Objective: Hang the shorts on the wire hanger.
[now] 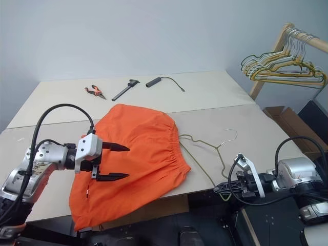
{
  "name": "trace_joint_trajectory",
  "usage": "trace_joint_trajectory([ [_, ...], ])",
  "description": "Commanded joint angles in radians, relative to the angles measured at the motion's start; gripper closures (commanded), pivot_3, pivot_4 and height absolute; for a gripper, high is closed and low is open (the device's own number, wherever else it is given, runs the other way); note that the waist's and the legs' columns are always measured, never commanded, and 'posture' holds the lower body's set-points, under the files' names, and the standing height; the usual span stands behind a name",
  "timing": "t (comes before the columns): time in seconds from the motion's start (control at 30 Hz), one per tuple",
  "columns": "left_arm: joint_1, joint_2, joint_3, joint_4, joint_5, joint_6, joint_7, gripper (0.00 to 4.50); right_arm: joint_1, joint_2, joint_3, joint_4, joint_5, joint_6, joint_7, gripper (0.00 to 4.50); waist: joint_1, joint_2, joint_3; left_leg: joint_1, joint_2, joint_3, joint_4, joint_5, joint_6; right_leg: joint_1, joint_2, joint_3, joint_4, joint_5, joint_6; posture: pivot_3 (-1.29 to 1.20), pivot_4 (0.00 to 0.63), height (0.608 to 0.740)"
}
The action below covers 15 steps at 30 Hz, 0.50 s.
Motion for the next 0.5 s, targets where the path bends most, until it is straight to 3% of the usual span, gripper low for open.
trace_joint_trajectory([
  [0.03,-0.012,0.002,0.003,-0.027,-0.003,-0.010,0.008,0.01,-0.020,-0.002,-0.017,-0.031,0.010,-0.027,0.038,4.50,0.003,0.000,0.000,0.000,0.000,0.000,0.000,0.000,0.000,0.000,0.000,0.000,0.000,0.000,0.000,-0.03,0.000,0.740],
  [0.3,-0.014,0.000,-0.010,-0.028,0.003,-0.018,0.016,0.01,-0.061,-0.012,0.032,-0.032,-0.008,-0.061,0.123,4.50,0.015,0.000,0.000,0.000,0.000,0.001,0.000,0.000,0.000,0.000,0.000,0.000,0.000,0.000,0.000,-0.03,0.000,0.740],
  [0.5,-0.020,-0.003,-0.020,-0.029,0.010,-0.018,0.025,0.01,-0.187,0.030,0.167,0.089,-0.106,-0.123,0.214,4.50,0.014,0.001,0.000,0.001,0.000,0.001,0.000,0.000,0.000,0.000,0.000,0.000,0.000,0.000,0.000,-0.01,0.000,0.740],
])
